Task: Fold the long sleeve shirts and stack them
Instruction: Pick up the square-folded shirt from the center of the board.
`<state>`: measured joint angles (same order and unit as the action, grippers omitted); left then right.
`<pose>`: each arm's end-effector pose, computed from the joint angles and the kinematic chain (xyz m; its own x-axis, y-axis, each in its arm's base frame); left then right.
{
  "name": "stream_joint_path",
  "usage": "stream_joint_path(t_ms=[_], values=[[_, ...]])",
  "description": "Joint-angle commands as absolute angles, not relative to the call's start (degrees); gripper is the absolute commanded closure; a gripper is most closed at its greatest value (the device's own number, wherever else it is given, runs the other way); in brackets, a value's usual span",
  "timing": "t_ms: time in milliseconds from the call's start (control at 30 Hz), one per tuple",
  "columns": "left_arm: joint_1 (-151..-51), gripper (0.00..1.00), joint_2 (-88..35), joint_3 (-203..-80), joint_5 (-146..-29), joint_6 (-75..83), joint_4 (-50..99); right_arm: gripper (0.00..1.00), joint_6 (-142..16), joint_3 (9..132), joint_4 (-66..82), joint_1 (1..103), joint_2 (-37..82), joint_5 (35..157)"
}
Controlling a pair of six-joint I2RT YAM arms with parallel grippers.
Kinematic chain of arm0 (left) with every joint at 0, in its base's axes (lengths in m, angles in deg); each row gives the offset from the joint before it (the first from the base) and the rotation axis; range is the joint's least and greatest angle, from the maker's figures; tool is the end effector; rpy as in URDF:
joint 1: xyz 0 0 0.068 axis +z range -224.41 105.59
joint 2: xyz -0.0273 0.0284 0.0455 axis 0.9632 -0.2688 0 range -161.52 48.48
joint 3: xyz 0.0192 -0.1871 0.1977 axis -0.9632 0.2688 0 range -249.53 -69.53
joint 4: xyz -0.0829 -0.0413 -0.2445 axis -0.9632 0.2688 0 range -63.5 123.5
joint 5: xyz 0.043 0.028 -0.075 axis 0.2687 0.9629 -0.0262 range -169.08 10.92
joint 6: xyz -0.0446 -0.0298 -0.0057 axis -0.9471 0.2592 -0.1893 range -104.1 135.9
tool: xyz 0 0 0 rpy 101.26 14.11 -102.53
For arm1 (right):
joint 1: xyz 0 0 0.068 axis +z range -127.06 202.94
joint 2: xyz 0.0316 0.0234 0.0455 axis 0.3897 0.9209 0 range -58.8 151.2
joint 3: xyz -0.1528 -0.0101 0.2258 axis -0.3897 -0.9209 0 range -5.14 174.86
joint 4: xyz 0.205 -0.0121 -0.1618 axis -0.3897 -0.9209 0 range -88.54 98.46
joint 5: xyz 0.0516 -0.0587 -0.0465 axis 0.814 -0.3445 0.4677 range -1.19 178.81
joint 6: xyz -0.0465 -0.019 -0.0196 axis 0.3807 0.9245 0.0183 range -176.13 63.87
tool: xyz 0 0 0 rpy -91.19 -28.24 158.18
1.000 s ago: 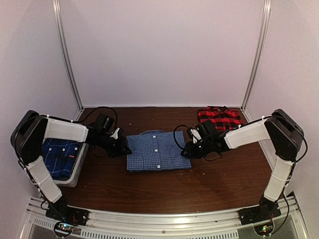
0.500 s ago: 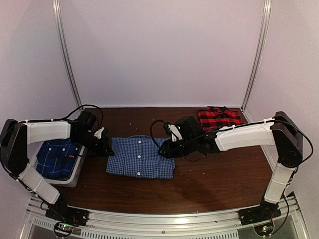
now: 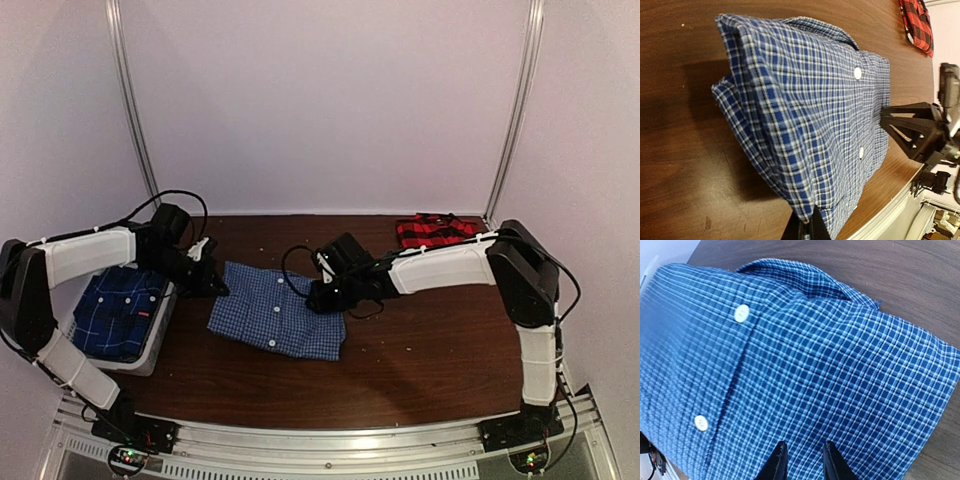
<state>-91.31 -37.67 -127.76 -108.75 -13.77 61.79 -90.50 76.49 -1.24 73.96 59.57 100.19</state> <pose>0.2763 -0.1024 0.2216 -0.9728 -0.1540 -0.1731 -0.0178 0.7944 -0.6071 0.2794 0.3563 0.1684 -0.8547 -0.1765 -0.4882 -0.4424 0.7397 0.5070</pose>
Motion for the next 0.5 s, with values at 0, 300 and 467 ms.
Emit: stream_joint_path(t_ms=[0,300,467], values=[[-90.8,1.0,-34.8,-132.9,-111.6,-12.0,63.9,0.74,-89.7,80.4,-4.4,74.3,62.5,97.9],[-90.8,1.0,-34.5,-142.9,-117.7,-12.8,65.9,0.74,-92.4,87.0,-2.2,75.8,69.0,101.7],[-91.8,1.0,-35.6,-145.2,-121.5,-16.6,61.6,0.75,-96.2,93.2,3.1,76.4,74.3,106.9]])
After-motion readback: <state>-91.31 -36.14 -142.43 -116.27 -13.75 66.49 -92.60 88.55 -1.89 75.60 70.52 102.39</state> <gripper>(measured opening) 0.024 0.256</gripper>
